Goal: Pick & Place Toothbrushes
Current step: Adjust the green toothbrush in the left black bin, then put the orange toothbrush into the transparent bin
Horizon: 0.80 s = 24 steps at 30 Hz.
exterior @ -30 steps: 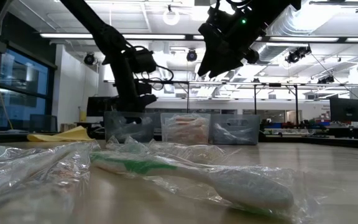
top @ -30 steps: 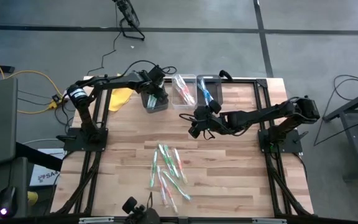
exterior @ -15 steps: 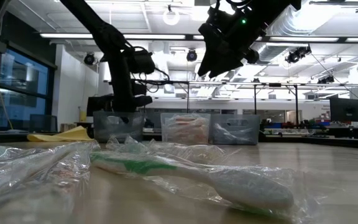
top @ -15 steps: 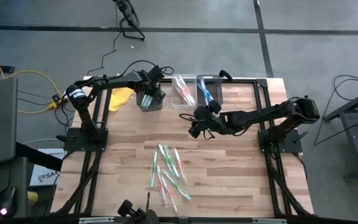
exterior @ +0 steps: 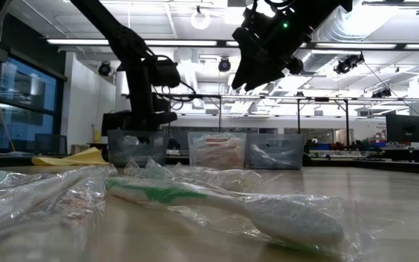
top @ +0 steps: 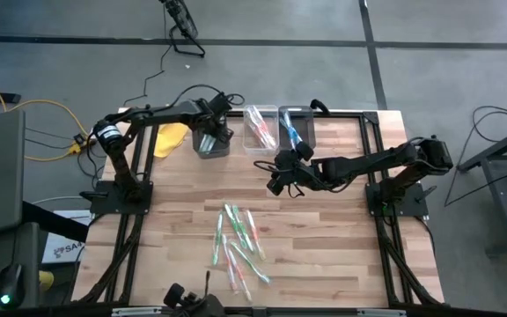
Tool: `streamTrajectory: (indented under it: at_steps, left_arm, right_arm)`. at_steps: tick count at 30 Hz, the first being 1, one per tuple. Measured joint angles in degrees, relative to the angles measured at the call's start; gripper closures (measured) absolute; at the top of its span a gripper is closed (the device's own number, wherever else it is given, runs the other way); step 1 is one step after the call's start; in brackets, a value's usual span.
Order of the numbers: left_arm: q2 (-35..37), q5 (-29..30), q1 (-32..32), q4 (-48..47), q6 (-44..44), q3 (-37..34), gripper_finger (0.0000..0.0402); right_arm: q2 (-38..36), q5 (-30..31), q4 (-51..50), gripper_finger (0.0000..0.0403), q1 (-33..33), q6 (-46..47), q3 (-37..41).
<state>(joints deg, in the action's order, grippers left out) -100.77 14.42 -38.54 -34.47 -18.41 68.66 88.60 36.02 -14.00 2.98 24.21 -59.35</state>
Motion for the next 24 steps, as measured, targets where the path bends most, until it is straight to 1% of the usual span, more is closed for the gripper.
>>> streamTrajectory:
  at_steps: [3, 6, 10, 14, 17, 21, 24]
  left_arm:
    - [0.0, 0.2, 0.1, -0.9, 0.1, 1.1, 0.0287]
    - [0.0, 0.4, 0.4, -3.8, 1.6, 3.0, 0.0250]
    - [0.6, 0.4, 2.1, -6.9, 3.5, 5.3, 0.0221]
    - [3.6, 1.0, 4.8, -6.9, 5.4, 4.7, 0.0217]
    - [7.2, 3.0, 7.5, -6.9, 6.5, 3.1, 0.0222]
    - [14.3, 6.9, 11.3, -6.3, 6.7, -1.8, 0.0233]
    - [21.0, 8.3, 14.6, -4.5, 6.3, -7.2, 0.0241]
  right_arm:
    - [0.0, -0.1, 0.0, 0.0192, 0.0, 0.0, 0.0]
    - [0.0, -0.1, 0.0, 0.0192, 0.0, 0.1, 0.0]
    - [0.0, -0.1, 0.0, 0.0192, 0.0, 0.1, 0.0]
    - [0.0, -0.2, 0.0, 0.0192, 0.1, 2.2, 0.0]
    - [0.0, -1.6, -0.4, 0.0192, 0.7, 3.7, 0.0]
    - [0.0, -7.4, -1.7, 0.0192, 2.4, 6.5, 0.0]
    - [0.0, -9.6, -2.2, 0.0192, 4.5, 9.1, 0.0]
